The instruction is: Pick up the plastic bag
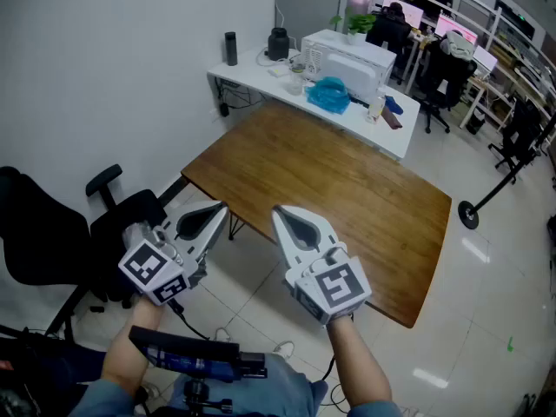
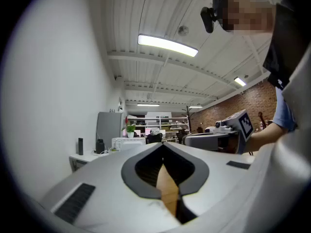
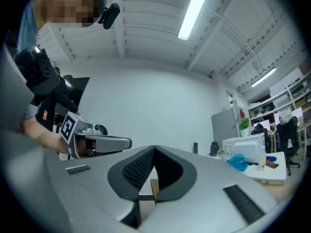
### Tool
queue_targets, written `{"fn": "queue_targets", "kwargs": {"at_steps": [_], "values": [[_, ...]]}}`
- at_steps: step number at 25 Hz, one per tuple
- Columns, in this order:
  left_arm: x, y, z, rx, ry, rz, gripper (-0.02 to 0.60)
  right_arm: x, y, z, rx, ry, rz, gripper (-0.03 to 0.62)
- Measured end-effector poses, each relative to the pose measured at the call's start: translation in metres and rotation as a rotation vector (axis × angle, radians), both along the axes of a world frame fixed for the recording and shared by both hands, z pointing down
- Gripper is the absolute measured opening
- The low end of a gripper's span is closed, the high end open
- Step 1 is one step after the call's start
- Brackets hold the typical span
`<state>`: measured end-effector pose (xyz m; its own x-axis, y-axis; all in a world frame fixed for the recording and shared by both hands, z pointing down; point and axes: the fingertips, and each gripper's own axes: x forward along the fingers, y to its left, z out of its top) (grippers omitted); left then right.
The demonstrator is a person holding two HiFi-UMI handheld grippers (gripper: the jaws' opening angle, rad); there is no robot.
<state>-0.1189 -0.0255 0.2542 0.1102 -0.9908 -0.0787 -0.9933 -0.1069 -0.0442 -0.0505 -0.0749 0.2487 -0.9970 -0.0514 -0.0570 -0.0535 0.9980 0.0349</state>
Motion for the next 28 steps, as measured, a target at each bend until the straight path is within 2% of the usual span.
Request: {"fn": "queue_targets", "kwargs": {"at_steps": [6,16,22,28], "values": [[-0.023,0.022,0.019,-0.024,-0.002,-0.112,0.009,-0.036,0.023,0.016,-0.010,0.002,-0.120,0.000],[-0.056,0.104,0.027,-0.049,0.005,-0.388,0.009,-0.086,0.095,0.029,-0.037,0.025,-0.389,0.003],[-0.082,0.170,0.027,-0.031,0.003,-0.564,0.009,-0.119,0.161,0.030,-0.020,0.035,-0.542,0.020],[-0.120,0.249,0.026,-0.022,0.013,-0.655,0.009,-0.161,0.251,0.030,-0.017,0.045,-0.637,0.020]]}}
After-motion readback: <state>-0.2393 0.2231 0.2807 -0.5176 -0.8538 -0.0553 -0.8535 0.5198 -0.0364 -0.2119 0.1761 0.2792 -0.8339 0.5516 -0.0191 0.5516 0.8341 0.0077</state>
